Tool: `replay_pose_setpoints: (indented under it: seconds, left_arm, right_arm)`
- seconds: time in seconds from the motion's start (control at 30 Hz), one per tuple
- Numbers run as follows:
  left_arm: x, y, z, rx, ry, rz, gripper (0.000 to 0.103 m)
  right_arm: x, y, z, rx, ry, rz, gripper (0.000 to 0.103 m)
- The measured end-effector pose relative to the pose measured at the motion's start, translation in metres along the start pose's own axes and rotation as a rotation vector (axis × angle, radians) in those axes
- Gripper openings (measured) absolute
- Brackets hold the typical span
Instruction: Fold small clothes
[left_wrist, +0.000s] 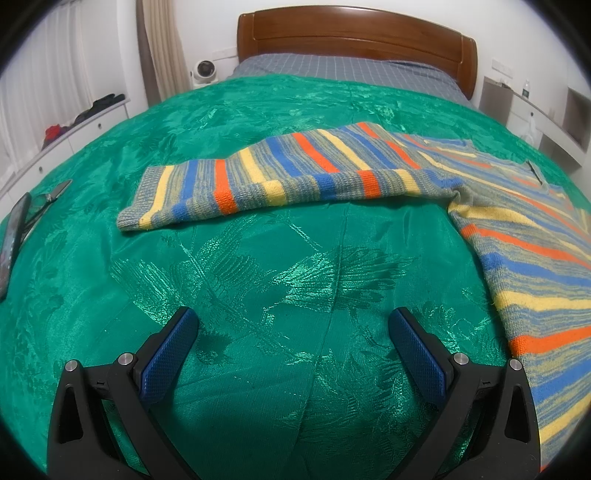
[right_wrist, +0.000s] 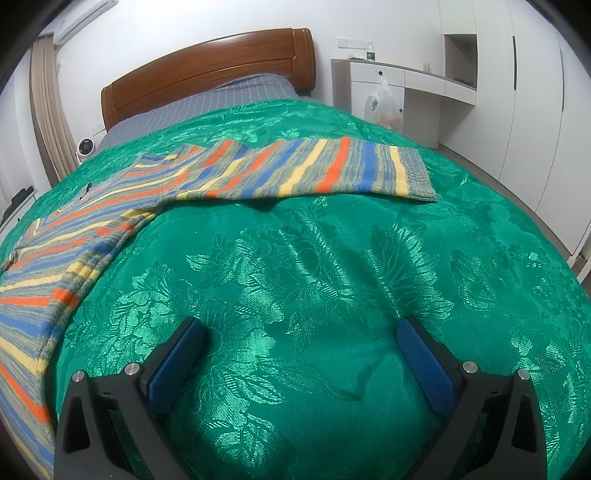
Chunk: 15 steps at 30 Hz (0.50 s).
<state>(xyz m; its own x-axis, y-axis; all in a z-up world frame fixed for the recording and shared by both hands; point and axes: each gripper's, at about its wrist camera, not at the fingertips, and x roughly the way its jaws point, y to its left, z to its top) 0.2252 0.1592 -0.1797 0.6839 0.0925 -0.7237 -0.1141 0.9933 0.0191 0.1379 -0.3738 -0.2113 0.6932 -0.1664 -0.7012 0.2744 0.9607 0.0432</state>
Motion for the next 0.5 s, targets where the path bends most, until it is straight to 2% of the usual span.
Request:
replay_pose_setpoints:
  seconds: [0.33, 0.5]
  left_arm:
    - [-0.002, 0.0001, 0.0007, 0.006, 0.002, 0.022, 0.103]
    - [-0.0089, -0.0019, -0.0009, -0.011, 0.017, 0.06, 0.103]
  right_arm:
    - [0.0003, 0.0014, -0.0005, -0.005, -0.001, -0.009, 0.103]
    - [-0.0011, 0.0075, -0.0002, -0.022, 0.006, -0.045, 0.103]
